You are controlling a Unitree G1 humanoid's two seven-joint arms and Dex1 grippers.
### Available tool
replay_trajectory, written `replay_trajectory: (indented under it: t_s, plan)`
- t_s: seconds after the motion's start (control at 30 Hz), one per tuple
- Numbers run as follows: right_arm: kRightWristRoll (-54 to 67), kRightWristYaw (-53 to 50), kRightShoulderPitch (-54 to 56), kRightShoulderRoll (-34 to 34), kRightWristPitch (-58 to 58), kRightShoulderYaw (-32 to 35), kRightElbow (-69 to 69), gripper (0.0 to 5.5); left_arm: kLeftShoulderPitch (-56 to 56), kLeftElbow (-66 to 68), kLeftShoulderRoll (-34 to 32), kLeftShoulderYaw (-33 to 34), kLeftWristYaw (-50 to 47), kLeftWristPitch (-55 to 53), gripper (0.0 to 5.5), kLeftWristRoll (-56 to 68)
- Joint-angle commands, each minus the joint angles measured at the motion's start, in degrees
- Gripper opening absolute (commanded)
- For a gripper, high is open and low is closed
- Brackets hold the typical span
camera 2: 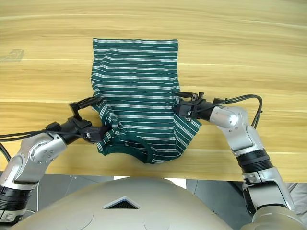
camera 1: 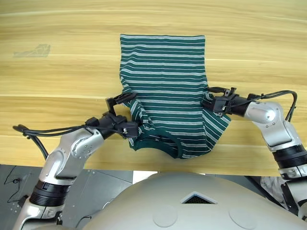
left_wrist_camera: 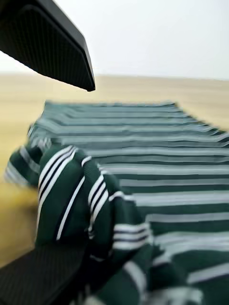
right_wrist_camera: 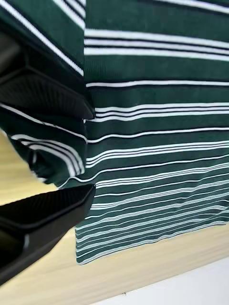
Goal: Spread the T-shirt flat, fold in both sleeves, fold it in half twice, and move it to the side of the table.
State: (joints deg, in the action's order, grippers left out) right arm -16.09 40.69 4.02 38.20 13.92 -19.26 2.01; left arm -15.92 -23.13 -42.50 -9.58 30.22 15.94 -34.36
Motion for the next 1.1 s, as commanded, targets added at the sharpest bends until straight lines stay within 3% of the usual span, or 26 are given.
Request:
replay_trajectory:
  t_s: [0.03, 0.3, 0.47, 0.53, 0.67, 0.93, 1.0, 1.1]
  plan:
    - [-1.3, 0.6, -1.3, -0.2, 0.8, -1.9, 1.5, 2.53, 6.7, -4.7, 0.1, -0.8, 1.3, -0.3, 5.4, -5.5]
    - [-1.3, -0.8, -2.1, -1.0, 1.4, -2.7, 2.2, 2.53, 10.7, -5.0, 8.0, -16.2, 6.9, 1.6, 5.4, -6.4]
    - [-1.3, -1.1, -2.4, -1.0, 1.5, -2.8, 2.0, 2.53, 10.2, -4.7, 9.9, -17.3, 6.9, 0.8, 5.4, -4.3]
    - [-1.2, -1.1, -2.6, -1.0, 1.6, -2.8, 1.9, 2.53, 9.0, -6.2, 9.1, -13.6, 5.8, 0.1, 5.4, -1.3]
    - [-1.3, -1.6, -3.3, -1.2, 1.5, -3.0, 1.9, 2.53, 8.4, -12.9, 11.5, 0.1, 1.1, -3.4, 5.4, 11.9]
    - [-1.5, -1.6, -3.5, -1.5, 1.3, -3.5, 1.2, 2.53, 5.6, -19.9, 19.8, 30.5, -9.0, -28.4, 5.4, 44.9]
    - [-1.5, -1.6, -3.6, -1.3, 1.2, -3.5, 1.0, 2.53, 0.9, -19.4, 19.6, 35.0, -9.0, -36.0, 5.4, 48.8]
    - [-1.5, -2.0, -4.0, -1.2, 1.0, -3.2, 0.6, 2.53, -5.3, -21.5, 24.8, 38.4, -11.7, -48.7, 5.4, 65.3]
